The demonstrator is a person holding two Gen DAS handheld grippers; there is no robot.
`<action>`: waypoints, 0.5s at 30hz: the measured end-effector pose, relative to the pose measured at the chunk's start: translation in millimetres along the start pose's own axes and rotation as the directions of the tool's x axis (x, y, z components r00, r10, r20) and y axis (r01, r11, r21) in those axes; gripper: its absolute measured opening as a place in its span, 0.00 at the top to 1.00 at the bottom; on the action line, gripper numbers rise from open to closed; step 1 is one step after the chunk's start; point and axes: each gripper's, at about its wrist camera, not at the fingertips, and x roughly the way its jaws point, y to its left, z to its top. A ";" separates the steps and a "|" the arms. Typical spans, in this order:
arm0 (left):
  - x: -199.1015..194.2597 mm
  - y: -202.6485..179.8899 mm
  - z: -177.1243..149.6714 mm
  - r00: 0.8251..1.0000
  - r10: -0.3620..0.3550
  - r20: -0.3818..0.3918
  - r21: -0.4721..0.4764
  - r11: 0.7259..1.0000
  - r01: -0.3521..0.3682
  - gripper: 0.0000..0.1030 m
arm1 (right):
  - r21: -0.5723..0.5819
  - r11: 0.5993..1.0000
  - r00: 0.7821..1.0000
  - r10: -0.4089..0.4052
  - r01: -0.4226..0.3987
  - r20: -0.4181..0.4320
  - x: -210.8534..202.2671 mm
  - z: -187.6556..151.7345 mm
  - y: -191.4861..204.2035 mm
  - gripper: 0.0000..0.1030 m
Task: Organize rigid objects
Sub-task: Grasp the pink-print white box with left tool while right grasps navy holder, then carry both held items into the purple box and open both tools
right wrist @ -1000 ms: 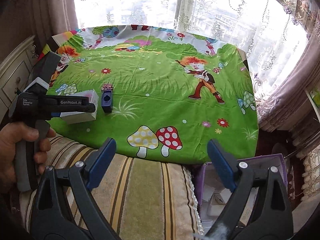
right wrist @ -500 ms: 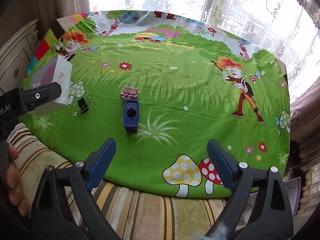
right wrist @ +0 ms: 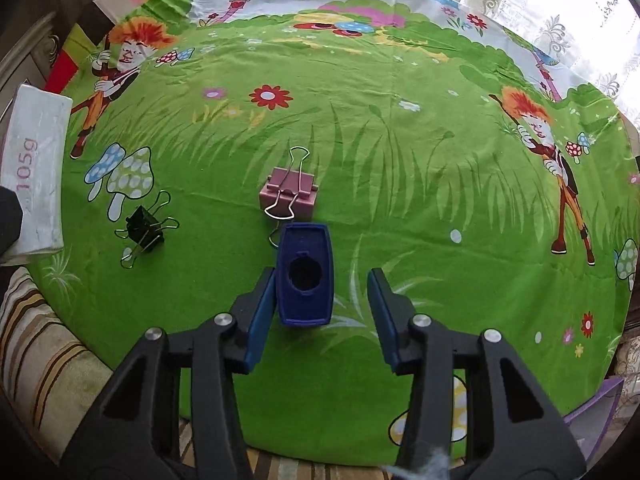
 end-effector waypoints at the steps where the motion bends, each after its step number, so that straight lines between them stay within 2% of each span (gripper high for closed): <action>1: -0.5 -2.3 -0.8 1.000 -0.014 0.002 0.009 1.000 0.014 0.08 | 0.005 1.000 1.000 0.005 -0.005 0.002 -0.4 -1.4 -1.1 0.71; 7: -4.2 -20.7 -5.7 0.997 -0.074 0.007 0.080 0.994 0.073 0.08 | 0.131 0.991 0.998 0.010 -0.019 0.067 -29.6 -13.6 -27.4 0.71; 15: -5.8 -40.3 -14.0 0.996 -0.087 -0.001 0.156 0.984 0.087 0.08 | 0.231 0.973 0.991 -0.010 -0.022 0.134 -64.5 -44.4 -55.0 0.71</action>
